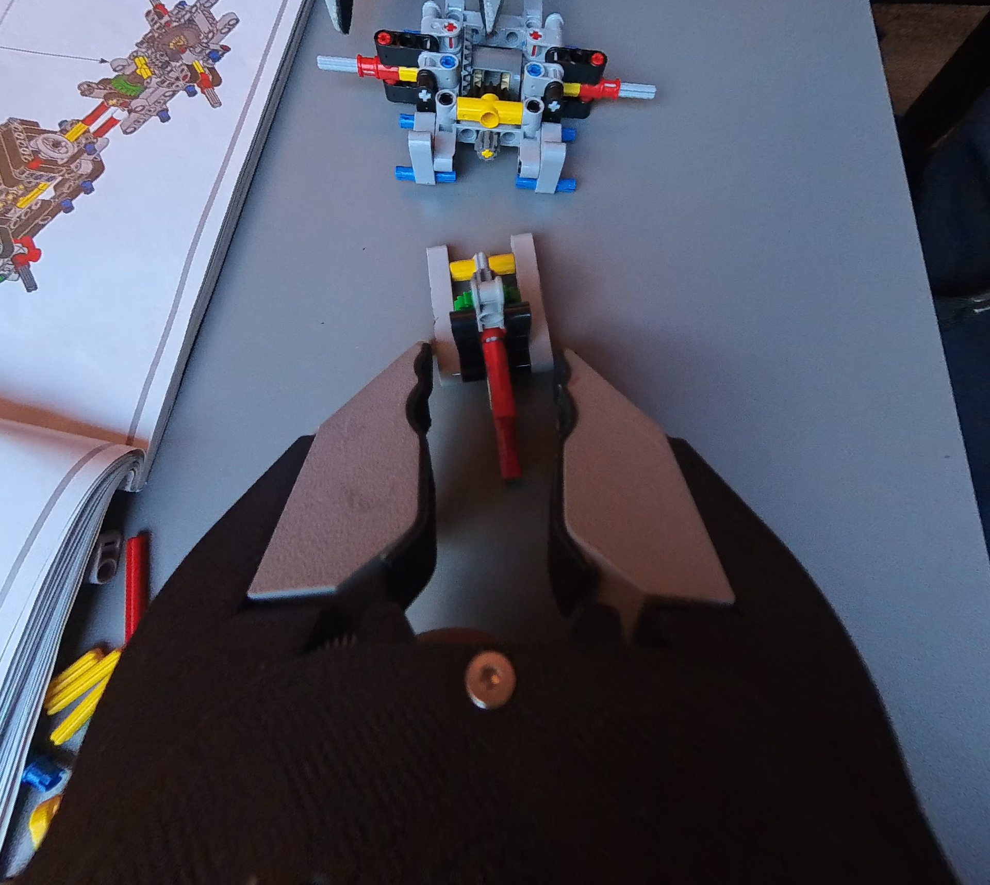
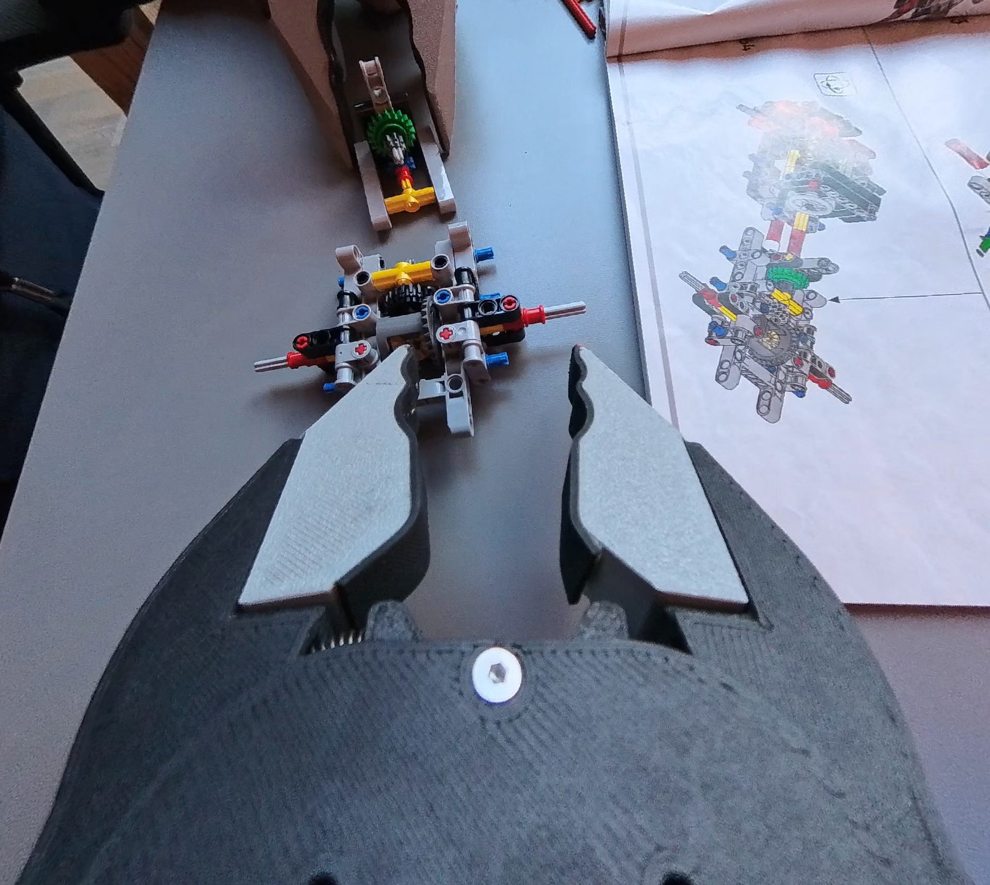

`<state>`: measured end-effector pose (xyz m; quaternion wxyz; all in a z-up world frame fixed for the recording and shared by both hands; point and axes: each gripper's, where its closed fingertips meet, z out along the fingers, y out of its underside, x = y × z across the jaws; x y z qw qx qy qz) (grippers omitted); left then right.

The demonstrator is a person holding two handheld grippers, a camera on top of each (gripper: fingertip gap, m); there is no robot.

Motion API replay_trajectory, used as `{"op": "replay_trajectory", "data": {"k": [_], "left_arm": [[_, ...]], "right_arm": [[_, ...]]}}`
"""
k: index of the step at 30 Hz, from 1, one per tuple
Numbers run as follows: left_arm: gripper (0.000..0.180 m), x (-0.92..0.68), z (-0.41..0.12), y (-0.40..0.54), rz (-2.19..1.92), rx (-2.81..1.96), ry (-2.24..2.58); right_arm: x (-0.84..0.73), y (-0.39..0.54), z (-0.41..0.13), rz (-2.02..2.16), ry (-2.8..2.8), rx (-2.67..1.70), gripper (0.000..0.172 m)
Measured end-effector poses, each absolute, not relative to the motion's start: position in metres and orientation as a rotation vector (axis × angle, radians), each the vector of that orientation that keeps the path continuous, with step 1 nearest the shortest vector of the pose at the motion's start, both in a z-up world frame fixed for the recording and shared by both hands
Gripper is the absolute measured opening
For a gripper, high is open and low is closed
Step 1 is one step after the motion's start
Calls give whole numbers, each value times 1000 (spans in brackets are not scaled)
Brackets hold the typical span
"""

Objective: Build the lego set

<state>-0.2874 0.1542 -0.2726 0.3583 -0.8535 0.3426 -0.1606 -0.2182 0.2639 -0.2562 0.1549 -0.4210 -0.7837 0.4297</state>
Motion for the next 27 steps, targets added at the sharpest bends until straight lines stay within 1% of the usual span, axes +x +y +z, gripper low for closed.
{"op": "replay_trajectory", "data": {"k": [27], "left_arm": [[40,-285,-272,156,-412,-2198,883]], "right_arm": [[-218,264,-258,1216,-2258,-1204,52]]}}
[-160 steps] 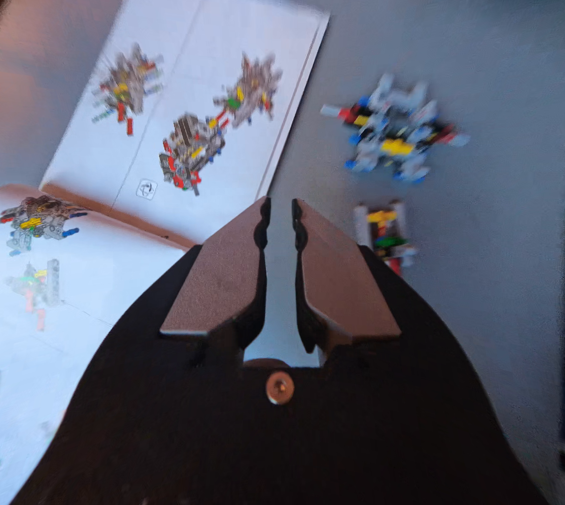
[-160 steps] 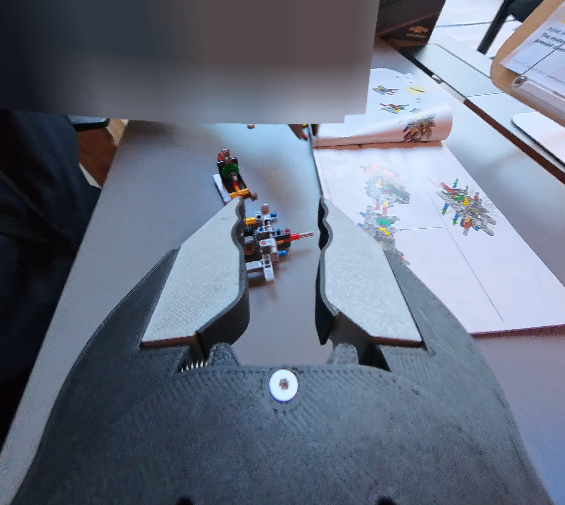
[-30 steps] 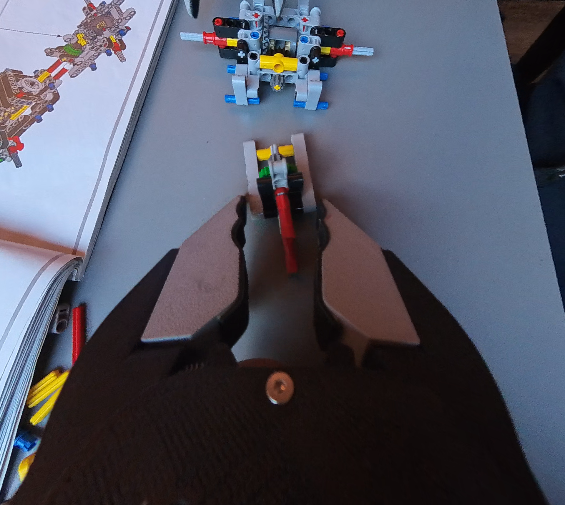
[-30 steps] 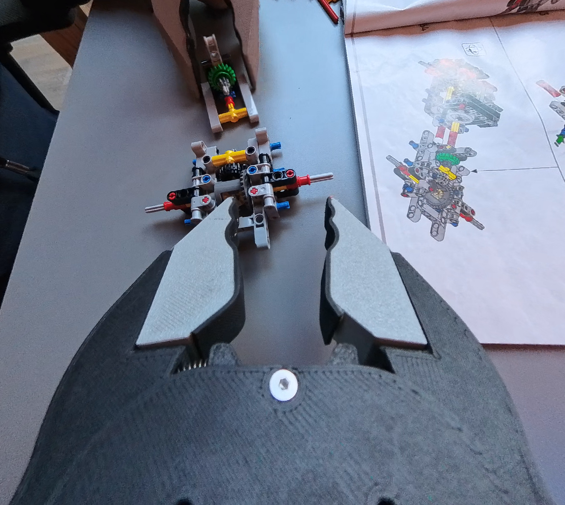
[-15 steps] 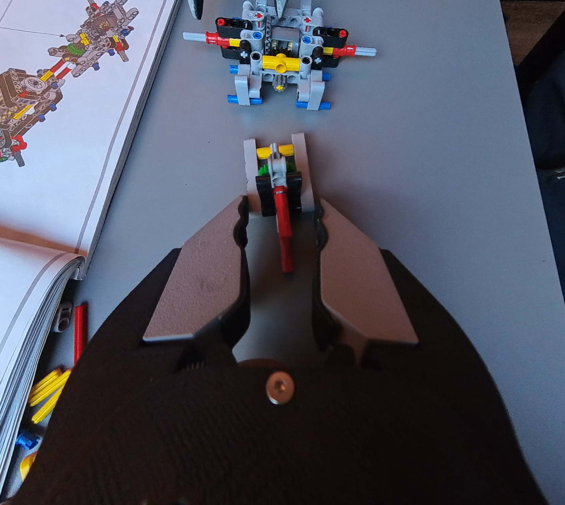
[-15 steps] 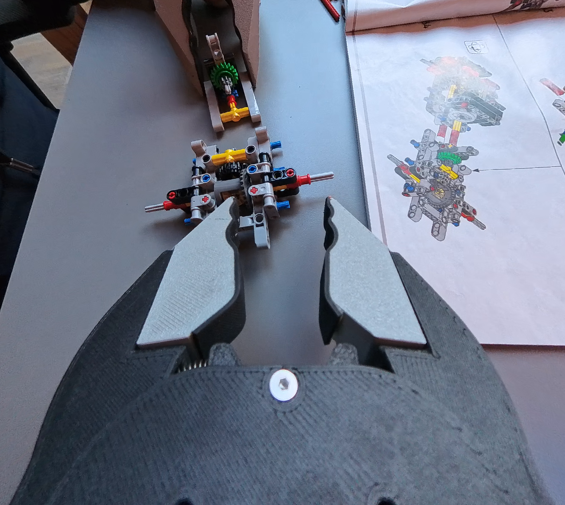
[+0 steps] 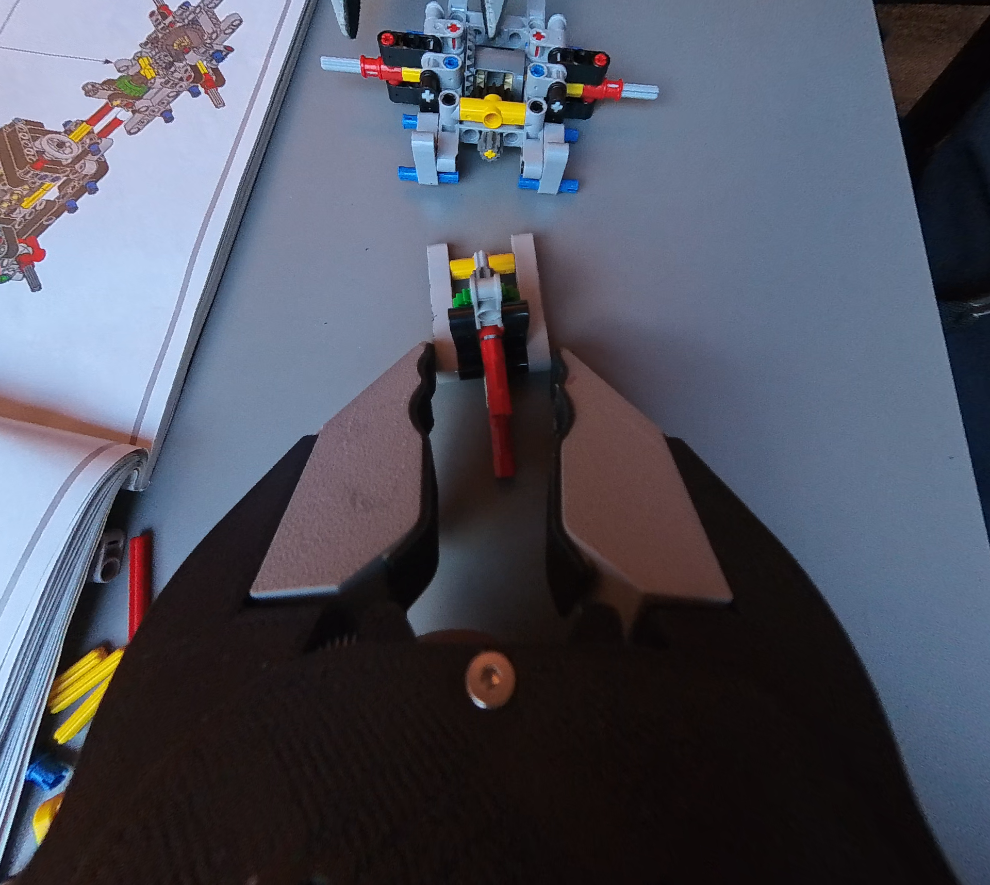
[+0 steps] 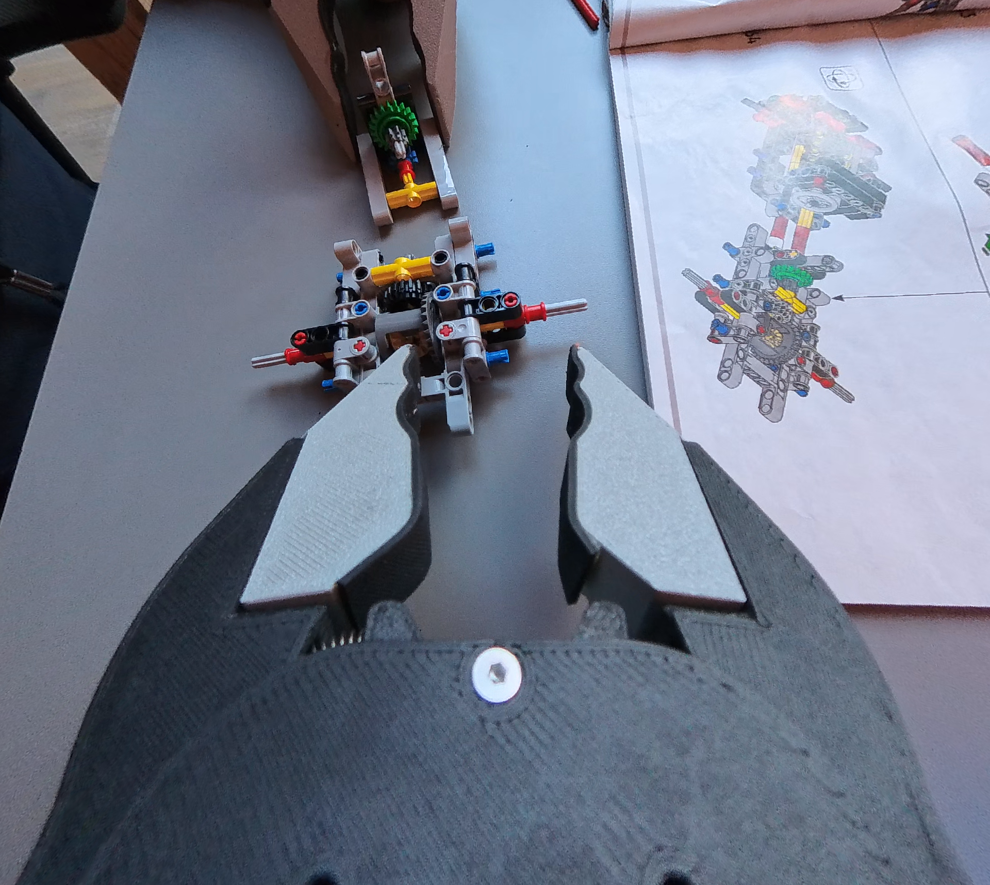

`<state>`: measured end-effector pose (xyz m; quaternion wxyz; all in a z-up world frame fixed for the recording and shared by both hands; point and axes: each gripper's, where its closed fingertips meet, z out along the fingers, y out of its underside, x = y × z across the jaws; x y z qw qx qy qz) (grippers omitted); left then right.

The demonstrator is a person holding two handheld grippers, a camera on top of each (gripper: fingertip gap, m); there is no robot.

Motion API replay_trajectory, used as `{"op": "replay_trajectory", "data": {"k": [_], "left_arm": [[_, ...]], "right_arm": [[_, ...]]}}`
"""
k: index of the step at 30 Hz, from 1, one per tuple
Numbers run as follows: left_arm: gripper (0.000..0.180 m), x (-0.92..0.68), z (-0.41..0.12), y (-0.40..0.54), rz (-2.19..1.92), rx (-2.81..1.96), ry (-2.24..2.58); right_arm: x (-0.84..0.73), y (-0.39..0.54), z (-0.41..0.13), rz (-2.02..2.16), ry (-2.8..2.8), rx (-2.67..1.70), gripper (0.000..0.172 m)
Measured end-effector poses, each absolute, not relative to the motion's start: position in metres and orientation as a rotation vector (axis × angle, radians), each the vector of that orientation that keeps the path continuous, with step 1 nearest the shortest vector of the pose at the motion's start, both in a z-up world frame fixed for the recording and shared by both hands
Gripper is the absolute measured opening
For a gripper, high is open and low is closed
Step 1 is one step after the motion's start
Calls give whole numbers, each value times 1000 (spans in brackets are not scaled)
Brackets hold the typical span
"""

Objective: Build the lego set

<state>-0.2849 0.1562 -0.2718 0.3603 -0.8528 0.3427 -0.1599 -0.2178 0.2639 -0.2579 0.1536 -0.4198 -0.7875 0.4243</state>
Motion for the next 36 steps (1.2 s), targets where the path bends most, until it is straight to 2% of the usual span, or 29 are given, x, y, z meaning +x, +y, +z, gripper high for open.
{"op": "replay_trajectory", "data": {"k": [36], "left_arm": [[40,-287,-272,155,-405,-2199,887]], "right_arm": [[-217,263,-259,1205,-2270,-1194,51]]}}
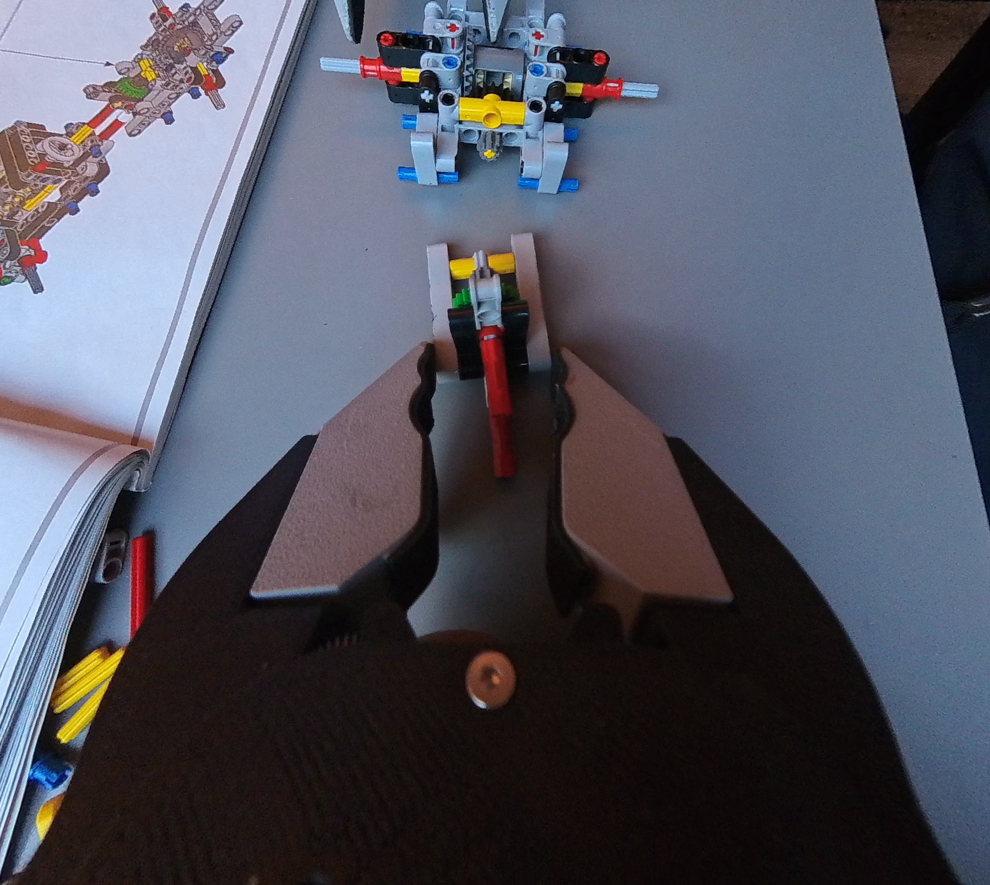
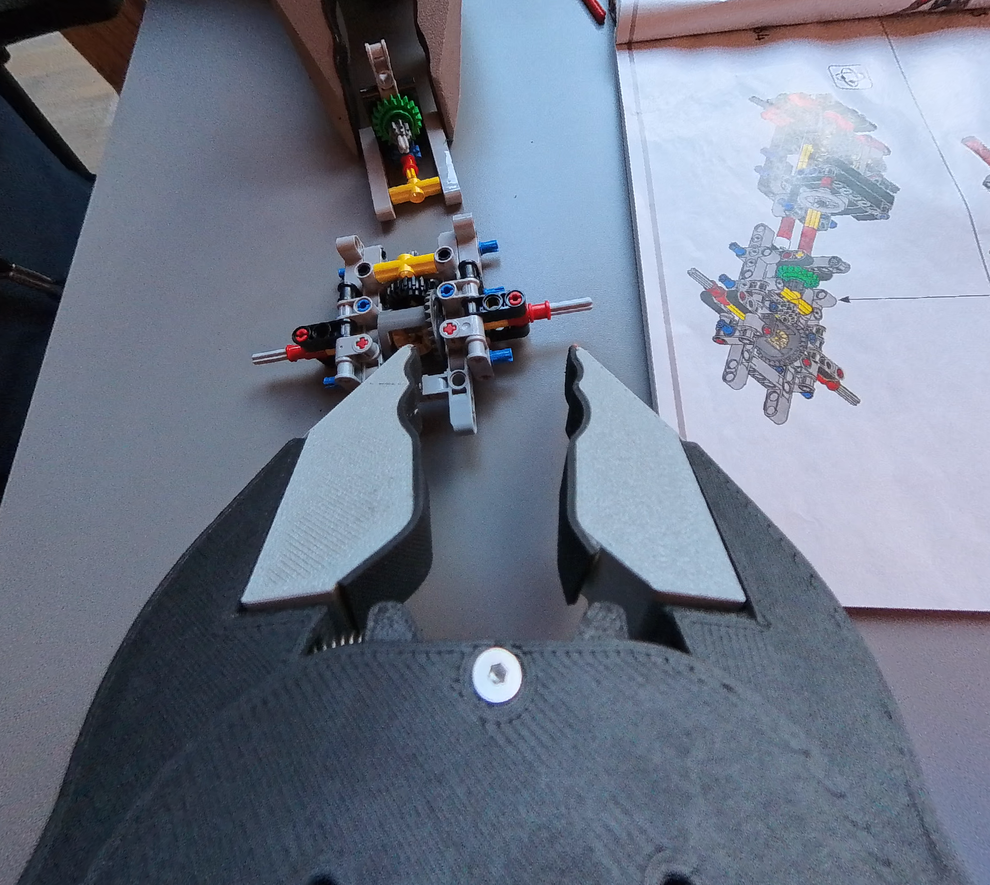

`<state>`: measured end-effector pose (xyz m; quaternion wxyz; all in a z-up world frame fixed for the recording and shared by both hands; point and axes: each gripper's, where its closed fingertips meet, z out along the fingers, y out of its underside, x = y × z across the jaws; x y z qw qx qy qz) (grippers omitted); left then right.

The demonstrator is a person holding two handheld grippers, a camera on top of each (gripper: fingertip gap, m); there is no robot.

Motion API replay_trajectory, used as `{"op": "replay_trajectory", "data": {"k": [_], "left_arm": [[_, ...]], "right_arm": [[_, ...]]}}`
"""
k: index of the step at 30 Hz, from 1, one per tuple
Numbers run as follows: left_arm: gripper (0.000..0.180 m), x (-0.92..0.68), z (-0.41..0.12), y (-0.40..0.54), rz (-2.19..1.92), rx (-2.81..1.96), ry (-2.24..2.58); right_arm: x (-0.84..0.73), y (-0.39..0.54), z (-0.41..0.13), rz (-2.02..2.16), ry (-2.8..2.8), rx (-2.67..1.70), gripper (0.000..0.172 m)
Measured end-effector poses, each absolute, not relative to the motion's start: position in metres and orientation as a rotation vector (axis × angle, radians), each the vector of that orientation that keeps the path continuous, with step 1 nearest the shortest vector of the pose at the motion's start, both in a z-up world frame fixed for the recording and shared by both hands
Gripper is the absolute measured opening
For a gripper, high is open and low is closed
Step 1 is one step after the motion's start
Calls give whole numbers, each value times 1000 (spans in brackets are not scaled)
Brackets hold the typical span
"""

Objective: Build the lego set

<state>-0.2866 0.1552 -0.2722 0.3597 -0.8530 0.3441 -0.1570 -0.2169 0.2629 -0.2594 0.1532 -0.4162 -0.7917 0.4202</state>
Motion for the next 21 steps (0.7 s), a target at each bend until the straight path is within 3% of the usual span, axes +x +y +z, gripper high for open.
{"op": "replay_trajectory", "data": {"k": [13,17,21], "left_arm": [[39,-287,-272,155,-396,-2199,892],[39,-291,-272,159,-342,-2190,882],[39,-284,-265,159,-326,-2121,923]], "right_arm": [[-215,269,-251,1231,-2224,-1194,54],[-205,267,-246,1290,-2249,-1214,71],[-195,260,-252,1217,-2334,-1182,74]]}}
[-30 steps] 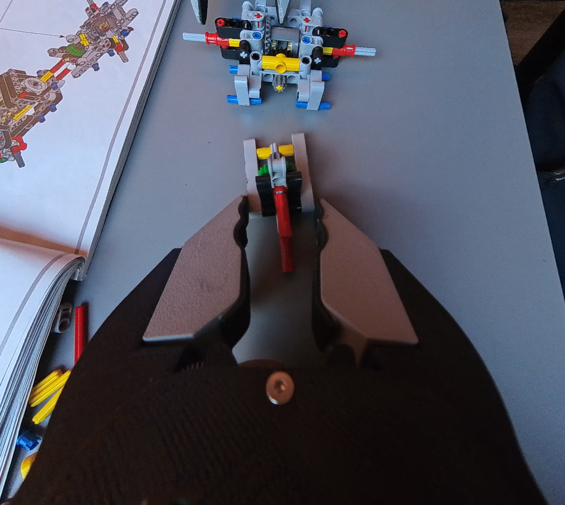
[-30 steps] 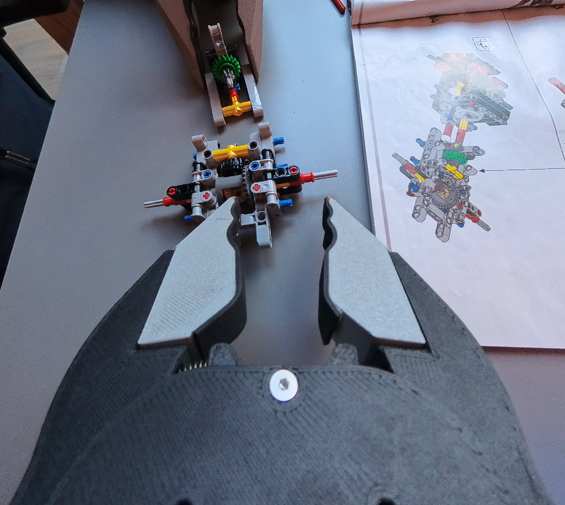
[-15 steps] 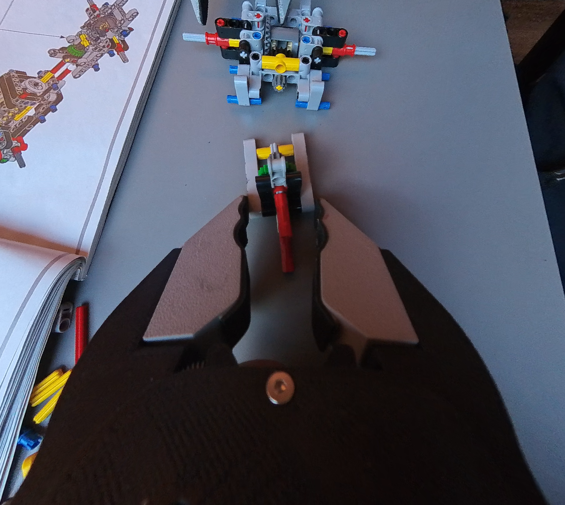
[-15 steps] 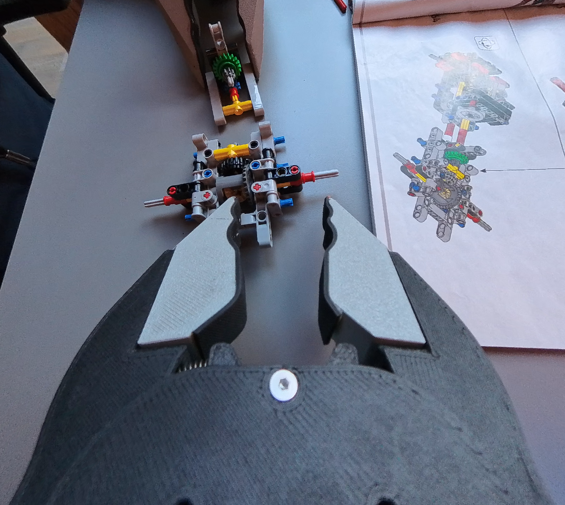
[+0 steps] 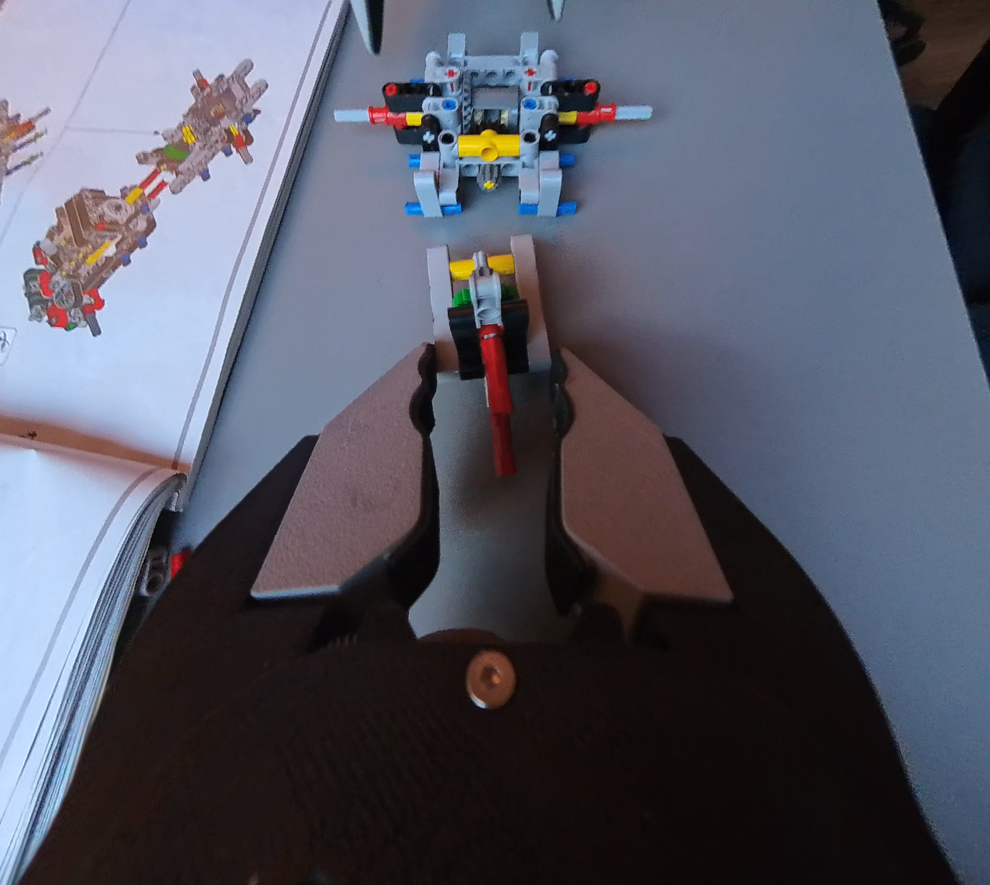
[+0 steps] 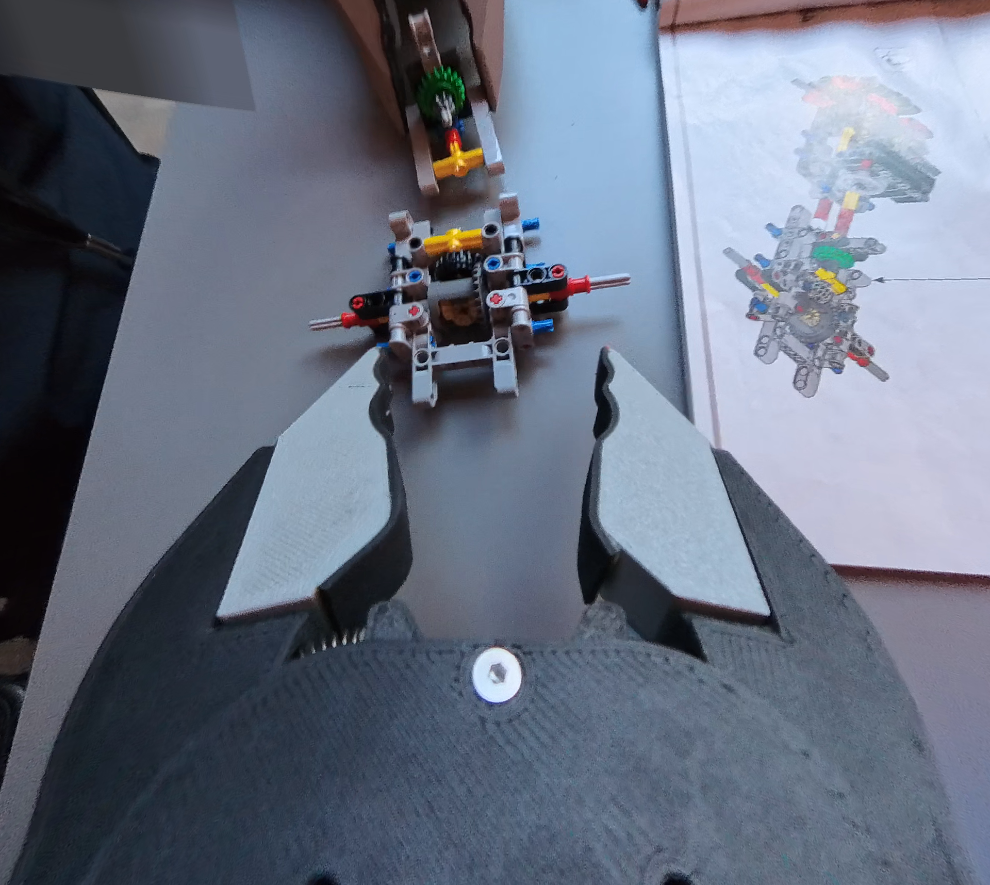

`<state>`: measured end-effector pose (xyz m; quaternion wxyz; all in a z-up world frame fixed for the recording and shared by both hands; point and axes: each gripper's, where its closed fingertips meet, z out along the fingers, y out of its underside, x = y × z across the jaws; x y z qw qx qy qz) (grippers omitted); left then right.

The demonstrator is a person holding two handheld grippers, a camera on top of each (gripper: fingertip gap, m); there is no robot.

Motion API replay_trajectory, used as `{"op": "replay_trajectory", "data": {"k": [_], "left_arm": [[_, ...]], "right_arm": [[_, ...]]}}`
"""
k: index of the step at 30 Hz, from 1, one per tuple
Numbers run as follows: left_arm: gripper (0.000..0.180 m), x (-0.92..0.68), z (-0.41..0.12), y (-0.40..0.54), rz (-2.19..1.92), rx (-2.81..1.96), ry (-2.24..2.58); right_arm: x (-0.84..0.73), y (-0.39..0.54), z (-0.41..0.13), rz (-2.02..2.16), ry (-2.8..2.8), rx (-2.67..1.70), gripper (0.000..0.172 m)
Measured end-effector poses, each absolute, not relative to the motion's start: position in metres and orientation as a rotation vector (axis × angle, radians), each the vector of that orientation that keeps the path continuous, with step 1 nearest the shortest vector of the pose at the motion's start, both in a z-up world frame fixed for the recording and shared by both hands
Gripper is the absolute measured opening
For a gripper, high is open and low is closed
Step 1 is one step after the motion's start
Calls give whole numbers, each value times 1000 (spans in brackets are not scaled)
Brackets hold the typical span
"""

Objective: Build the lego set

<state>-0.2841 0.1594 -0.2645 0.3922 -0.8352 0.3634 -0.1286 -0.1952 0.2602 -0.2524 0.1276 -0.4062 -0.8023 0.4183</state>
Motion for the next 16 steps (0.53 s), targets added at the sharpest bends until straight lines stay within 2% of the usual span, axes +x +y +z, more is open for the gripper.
{"op": "replay_trajectory", "data": {"k": [9,16], "left_arm": [[39,-280,-264,162,-335,-2108,924],[39,-275,-265,161,-338,-2098,957]], "right_arm": [[-189,254,-272,1103,-2440,-1161,70],[-192,249,-272,1079,-2440,-1106,49]]}}
